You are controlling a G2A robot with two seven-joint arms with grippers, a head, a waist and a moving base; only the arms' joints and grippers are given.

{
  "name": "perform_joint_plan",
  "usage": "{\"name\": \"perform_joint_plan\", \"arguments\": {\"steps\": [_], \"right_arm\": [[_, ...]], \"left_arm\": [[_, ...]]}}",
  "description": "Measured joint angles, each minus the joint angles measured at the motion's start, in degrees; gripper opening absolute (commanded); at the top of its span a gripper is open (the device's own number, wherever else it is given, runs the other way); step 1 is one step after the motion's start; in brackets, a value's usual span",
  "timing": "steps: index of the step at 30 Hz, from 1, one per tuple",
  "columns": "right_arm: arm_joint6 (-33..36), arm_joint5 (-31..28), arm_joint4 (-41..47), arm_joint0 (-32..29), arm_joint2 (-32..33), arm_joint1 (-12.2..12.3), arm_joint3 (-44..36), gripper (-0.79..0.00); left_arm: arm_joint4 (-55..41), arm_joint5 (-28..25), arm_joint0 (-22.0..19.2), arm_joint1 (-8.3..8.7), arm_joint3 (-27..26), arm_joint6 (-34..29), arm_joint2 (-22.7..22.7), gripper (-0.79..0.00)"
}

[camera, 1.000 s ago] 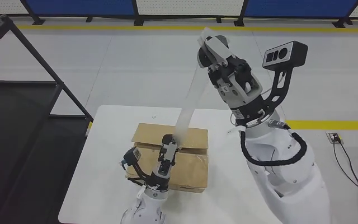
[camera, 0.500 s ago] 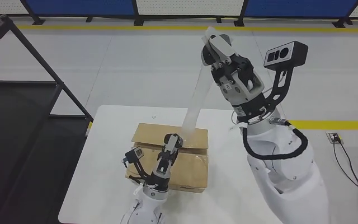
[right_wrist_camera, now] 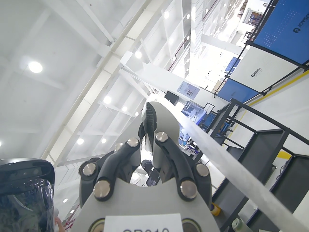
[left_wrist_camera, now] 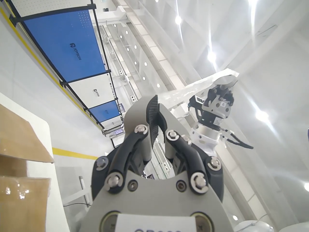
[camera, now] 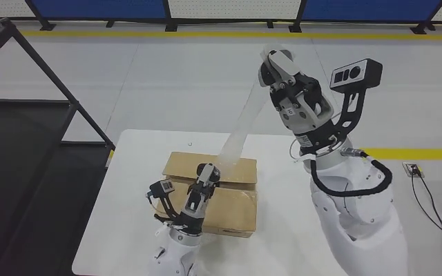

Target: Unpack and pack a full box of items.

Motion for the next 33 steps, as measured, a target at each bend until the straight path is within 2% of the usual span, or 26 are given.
{"name": "perform_joint_plan", "arguments": {"steps": [9, 13, 28, 30, 33], "right_arm": [[5.73, 7.22, 2.74, -7.89, 6.21, 1.12, -3.44, -0.785], [8.18, 12.88, 3.5, -9.71, 7.44, 1.49, -4.0, -0.785], [7.55, 11.73, 3.98, -10.02, 7.48, 1.45, -3.87, -0.785], [6.41, 12.19, 6.04, -10.97, 7.98, 1.37, -3.71, -0.785], [4.81, 16.39, 12.08, -12.35, 9.54, 1.29, -3.34, -0.785]], "left_arm": [[-1.79, 13.88, 4.5, 1.92, -11.2, -10.6, -8.98, -0.785], [-0.48, 20.74, 5.3, 2.58, -15.14, -14.46, -11.71, -0.785], [1.05, 21.37, 5.18, 2.7, -15.52, -14.77, -11.42, -0.785], [2.44, 22.11, 5.03, 2.93, -16.3, -15.44, -12.14, -0.785], [3.04, 23.97, 5.11, 3.53, -18.04, -18.46, -15.59, -0.785]]}}
